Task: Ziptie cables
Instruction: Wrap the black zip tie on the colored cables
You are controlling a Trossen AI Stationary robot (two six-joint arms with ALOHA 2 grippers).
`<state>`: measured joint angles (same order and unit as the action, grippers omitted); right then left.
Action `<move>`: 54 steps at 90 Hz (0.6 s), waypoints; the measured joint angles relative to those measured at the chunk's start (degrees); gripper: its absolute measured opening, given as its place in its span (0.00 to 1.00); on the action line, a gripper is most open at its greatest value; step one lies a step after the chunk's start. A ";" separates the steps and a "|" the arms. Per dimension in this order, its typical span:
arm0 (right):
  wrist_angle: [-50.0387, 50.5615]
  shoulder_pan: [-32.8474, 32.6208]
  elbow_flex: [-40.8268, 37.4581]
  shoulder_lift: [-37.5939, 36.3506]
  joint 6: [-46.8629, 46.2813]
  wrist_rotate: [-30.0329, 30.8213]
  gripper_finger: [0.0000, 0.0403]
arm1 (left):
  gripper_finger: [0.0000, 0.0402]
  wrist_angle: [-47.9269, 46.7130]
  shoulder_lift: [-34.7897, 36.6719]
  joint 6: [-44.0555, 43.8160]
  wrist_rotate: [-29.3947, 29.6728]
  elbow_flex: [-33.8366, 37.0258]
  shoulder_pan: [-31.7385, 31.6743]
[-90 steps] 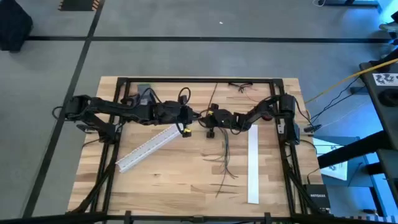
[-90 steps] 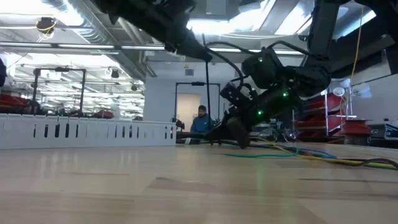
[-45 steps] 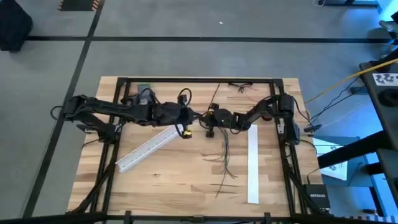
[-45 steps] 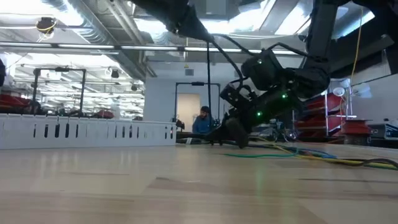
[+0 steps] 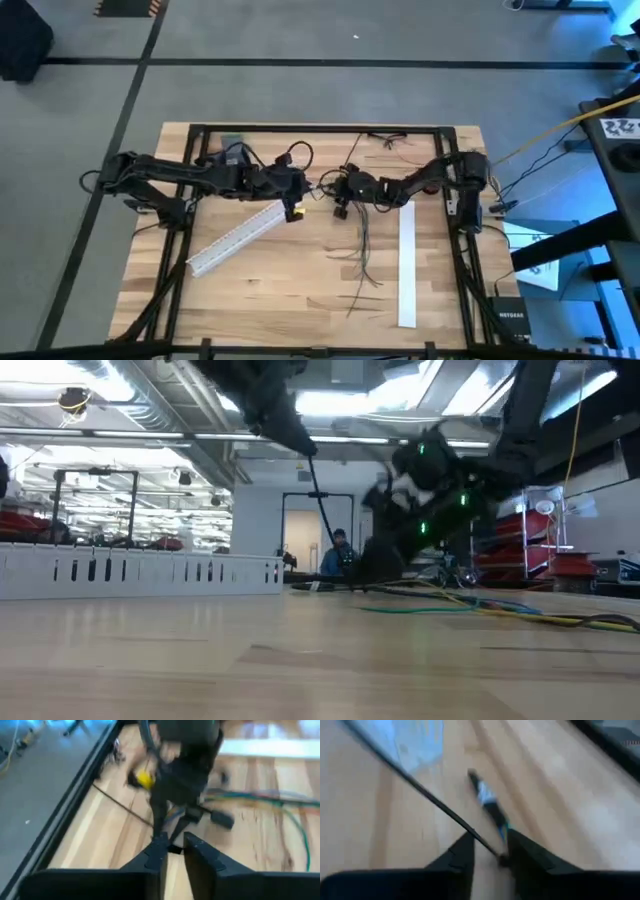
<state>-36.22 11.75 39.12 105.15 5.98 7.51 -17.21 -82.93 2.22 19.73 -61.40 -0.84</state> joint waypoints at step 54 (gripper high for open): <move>25.56 1.73 -4.48 -14.82 -1.62 -0.85 0.53 | 0.35 -15.68 -0.18 -15.45 0.28 5.71 3.91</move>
<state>-10.65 13.47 34.63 90.32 4.36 6.66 -32.89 -83.11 -13.23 20.01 -55.69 3.07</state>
